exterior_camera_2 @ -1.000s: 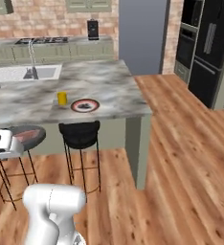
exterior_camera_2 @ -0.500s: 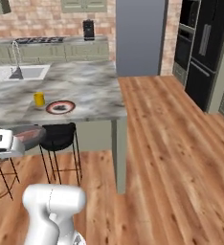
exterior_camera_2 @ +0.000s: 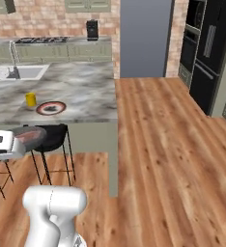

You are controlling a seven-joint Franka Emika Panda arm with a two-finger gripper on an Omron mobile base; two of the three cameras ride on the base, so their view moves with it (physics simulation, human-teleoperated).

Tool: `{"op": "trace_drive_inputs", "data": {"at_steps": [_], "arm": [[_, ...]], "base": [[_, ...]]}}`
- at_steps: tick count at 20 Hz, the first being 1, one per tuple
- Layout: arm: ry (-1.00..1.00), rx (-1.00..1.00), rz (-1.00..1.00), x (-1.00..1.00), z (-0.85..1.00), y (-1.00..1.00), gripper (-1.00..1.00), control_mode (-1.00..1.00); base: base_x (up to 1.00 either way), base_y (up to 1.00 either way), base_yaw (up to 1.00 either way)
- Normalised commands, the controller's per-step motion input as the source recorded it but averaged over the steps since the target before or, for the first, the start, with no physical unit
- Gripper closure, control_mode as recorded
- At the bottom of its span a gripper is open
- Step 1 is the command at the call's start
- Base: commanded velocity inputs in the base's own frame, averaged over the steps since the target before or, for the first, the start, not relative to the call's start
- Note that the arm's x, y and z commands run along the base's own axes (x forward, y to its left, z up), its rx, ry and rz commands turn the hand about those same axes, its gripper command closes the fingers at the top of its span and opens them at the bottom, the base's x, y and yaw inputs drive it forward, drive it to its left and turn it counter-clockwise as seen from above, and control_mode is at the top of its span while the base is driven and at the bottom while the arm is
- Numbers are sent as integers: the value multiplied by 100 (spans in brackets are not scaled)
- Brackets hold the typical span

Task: Pick up the pan with the steak in it and place it on the dining table. Then place the steak on the plate.

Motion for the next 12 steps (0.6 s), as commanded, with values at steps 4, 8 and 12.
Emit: {"op": "trace_drive_inputs", "data": {"at_steps": [4,8,12], "arm": [[0,0,0,0,0,0,100,100],[0,0,0,0,0,0,100,100],[0,0,0,0,0,0,100,100]], "base": [[42,-15,1],[95,-33,4],[97,-39,6]]}}
